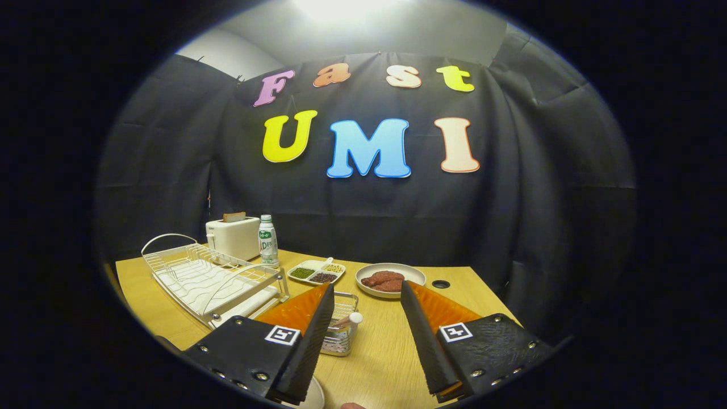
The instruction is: Take the plate from the dish rack, then take the spoon from the basket and place it into the plate.
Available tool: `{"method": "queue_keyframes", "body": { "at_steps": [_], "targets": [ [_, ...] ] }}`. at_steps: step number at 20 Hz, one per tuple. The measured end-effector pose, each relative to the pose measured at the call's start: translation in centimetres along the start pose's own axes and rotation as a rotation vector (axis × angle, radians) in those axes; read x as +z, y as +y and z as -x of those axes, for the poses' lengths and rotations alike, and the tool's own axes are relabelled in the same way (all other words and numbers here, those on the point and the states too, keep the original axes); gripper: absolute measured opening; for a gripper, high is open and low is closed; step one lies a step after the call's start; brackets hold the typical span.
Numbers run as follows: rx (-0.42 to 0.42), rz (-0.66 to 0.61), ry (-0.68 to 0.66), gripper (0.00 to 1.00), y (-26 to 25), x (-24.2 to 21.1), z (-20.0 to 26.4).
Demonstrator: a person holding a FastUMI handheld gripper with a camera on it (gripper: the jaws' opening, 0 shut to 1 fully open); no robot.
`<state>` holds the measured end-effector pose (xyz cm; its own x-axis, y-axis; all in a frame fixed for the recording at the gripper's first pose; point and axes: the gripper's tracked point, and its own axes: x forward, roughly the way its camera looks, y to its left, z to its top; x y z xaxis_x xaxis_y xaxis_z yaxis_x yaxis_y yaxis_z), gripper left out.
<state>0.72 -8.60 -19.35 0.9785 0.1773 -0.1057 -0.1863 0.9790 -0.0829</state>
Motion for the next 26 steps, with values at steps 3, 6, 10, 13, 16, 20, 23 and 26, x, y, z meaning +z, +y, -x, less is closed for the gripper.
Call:
{"method": "queue_keyframes", "body": {
  "at_steps": [3, 6, 10, 13, 16, 20, 23, 26],
  "targets": [
    [0.025, -0.025, 0.005, 0.75, 0.6, -1.1, -2.1],
    [0.037, -0.044, 0.019, 0.71, 1.1, -2.3, -3.7],
    [0.095, -0.064, 0.068, 0.62, 2.9, -4.2, -5.4],
    [0.1, -0.096, 0.076, 0.24, 3.4, -4.1, -5.6],
    [0.052, -0.089, 0.095, 0.13, 3.0, -3.7, -4.9],
    [0.029, -0.096, 0.112, 0.09, 2.8, -2.7, -4.2],
    [0.007, -0.102, 0.117, 0.09, 2.4, -2.0, -3.6],
    [-0.004, -0.113, 0.109, 0.09, 2.0, 0.0, -2.8]
  ]
}}
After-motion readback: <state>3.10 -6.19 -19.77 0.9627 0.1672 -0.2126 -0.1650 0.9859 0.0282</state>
